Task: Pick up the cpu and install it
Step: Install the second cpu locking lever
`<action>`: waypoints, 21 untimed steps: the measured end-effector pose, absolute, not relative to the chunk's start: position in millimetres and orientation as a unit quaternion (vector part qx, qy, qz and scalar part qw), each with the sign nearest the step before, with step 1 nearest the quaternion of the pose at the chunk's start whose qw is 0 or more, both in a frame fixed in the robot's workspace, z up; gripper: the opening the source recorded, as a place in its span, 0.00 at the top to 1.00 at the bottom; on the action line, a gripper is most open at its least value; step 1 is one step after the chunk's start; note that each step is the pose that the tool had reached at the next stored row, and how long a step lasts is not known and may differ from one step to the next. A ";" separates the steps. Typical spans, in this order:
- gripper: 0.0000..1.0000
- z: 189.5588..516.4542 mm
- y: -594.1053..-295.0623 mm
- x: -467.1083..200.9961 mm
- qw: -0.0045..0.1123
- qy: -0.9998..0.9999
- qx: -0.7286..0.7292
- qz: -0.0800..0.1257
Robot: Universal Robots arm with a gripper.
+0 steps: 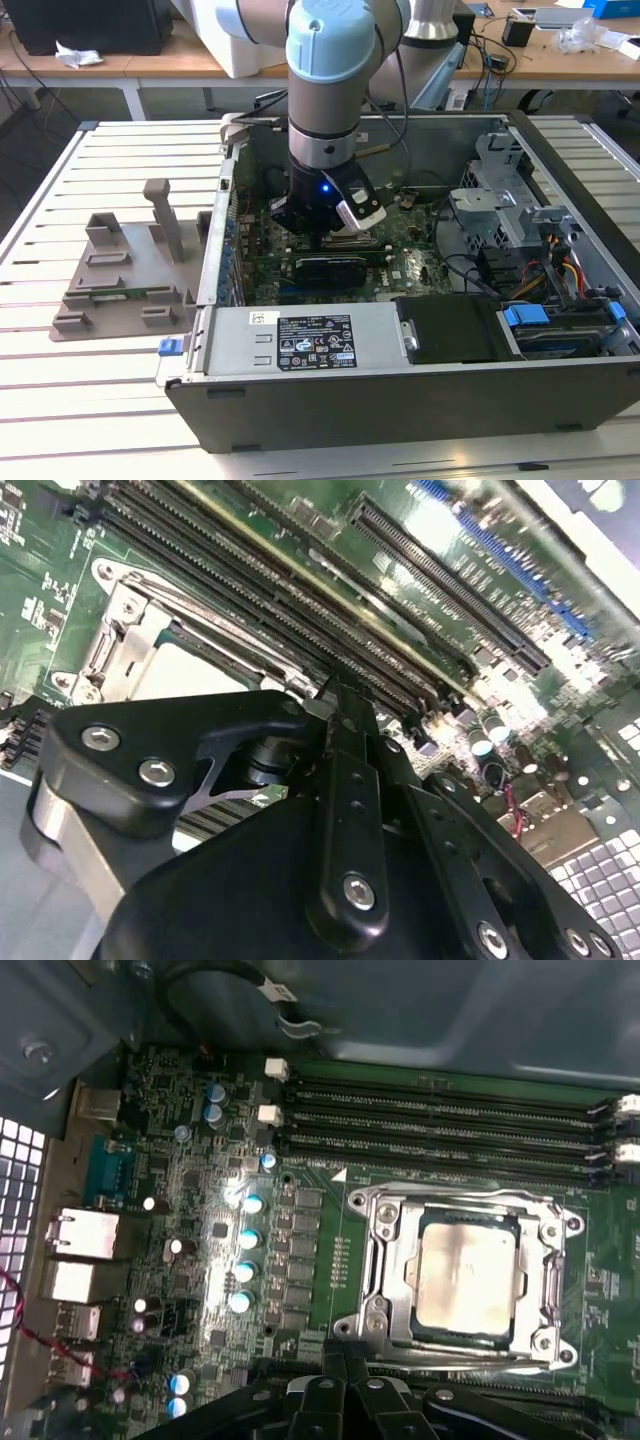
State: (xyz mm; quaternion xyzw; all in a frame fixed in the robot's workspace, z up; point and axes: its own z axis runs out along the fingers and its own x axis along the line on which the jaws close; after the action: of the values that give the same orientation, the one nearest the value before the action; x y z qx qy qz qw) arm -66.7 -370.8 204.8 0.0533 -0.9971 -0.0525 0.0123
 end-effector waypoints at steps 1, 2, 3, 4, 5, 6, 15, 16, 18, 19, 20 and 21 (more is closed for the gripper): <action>0.89 204.3 -368.9 -66.7 0.012 -0.997 0.054 -0.053; 0.89 203.4 -365.8 -66.5 0.012 -0.997 0.055 -0.054; 0.89 202.7 -363.9 -66.5 0.012 -0.997 0.056 -0.054; 0.89 201.0 -360.4 -66.6 0.012 -0.997 0.056 -0.055; 0.89 200.2 -359.6 -66.7 0.012 -0.997 0.057 -0.056; 0.89 199.8 -359.6 -66.8 0.012 -0.997 0.057 -0.058; 0.89 209.6 -341.9 -46.0 0.014 -0.997 0.057 -0.040; 0.89 209.0 -340.1 -43.0 0.014 -0.998 0.057 -0.036; 0.89 207.5 -335.5 -35.1 0.016 -0.998 0.057 -0.028; 0.89 206.8 -333.6 -31.9 0.016 -0.998 0.057 -0.025; 0.89 205.9 -330.6 -26.9 0.017 -0.998 0.057 -0.020; 0.89 205.5 -328.7 -23.9 0.018 -0.998 0.057 -0.017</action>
State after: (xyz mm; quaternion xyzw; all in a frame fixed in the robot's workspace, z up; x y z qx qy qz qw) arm -23.9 -328.7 205.5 0.0567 -0.9981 -0.0166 0.0179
